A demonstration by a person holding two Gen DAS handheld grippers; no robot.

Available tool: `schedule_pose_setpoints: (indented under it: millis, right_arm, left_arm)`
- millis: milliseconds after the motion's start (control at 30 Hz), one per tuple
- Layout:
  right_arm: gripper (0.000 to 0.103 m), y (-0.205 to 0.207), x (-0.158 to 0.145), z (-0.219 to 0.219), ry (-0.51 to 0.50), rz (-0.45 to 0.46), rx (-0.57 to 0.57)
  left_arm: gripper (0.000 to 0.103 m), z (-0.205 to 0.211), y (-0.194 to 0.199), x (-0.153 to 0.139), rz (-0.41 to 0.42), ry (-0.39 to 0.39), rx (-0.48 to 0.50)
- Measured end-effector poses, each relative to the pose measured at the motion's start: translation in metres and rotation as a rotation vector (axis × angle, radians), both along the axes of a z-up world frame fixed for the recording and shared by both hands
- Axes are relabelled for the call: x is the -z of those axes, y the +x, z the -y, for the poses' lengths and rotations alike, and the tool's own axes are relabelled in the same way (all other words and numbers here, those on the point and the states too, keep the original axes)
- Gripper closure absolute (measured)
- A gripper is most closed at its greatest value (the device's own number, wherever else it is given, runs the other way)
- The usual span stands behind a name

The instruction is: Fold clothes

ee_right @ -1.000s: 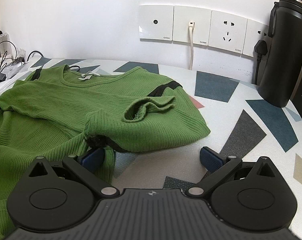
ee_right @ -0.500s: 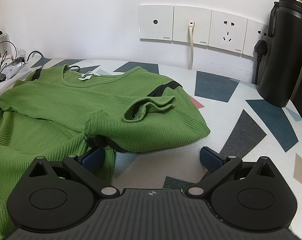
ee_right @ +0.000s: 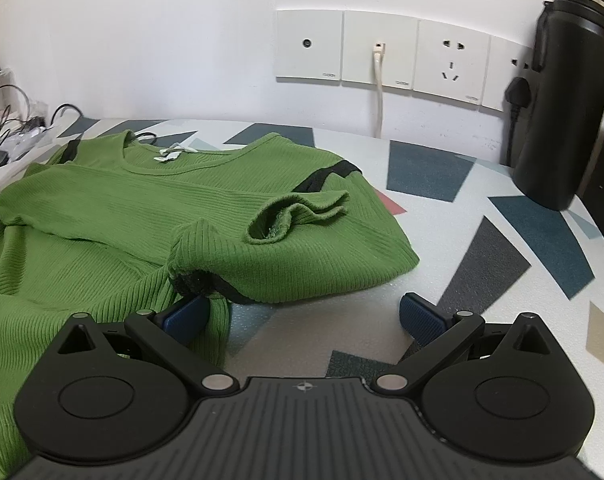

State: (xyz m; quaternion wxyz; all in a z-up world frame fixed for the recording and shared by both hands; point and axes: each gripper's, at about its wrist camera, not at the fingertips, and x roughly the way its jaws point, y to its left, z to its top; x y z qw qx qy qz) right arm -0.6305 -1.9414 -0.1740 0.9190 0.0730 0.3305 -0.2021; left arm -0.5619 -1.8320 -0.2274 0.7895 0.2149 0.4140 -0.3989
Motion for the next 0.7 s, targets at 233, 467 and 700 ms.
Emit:
schedule_pose_setpoints:
  millis: [233, 467, 700]
  right_arm:
    - [0.0, 0.004, -0.005, -0.009, 0.03, -0.032, 0.132]
    - [0.001, -0.009, -0.022, -0.016, 0.046, -0.042, 0.282]
    - [0.001, -0.053, -0.053, -0.054, -0.048, 0.062, 0.356]
  left_arm:
    - [0.001, 0.003, 0.004, -0.001, -0.016, 0.031, 0.034]
    - [0.001, -0.012, 0.005, 0.0, -0.01, -0.004, 0.103]
    - [0.001, -0.066, 0.014, -0.029, -0.085, -0.064, 0.06]
